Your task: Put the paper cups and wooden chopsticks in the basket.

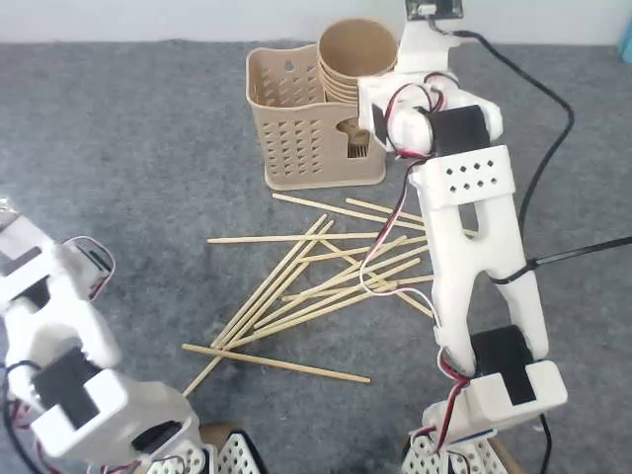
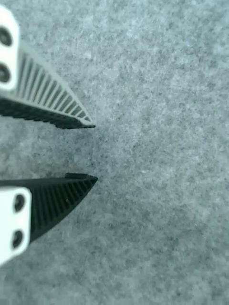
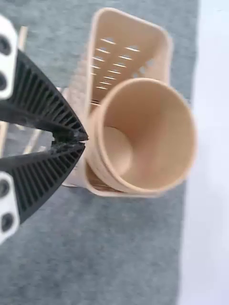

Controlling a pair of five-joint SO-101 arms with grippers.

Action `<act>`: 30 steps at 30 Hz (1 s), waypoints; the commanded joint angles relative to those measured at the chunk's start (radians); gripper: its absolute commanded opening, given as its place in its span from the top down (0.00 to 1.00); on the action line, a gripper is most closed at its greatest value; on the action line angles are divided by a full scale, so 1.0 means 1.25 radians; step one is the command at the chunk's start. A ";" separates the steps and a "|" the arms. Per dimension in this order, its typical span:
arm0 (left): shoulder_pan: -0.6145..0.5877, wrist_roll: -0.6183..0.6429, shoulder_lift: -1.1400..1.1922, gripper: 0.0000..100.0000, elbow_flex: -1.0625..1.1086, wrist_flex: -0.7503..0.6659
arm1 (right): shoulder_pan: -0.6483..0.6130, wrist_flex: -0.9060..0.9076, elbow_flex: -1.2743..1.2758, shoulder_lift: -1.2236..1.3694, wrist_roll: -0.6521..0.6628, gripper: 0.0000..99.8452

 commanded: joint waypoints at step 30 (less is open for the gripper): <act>-0.009 -0.007 -0.004 0.85 -0.030 -0.010 | -0.261 -0.088 0.790 -0.247 0.487 0.83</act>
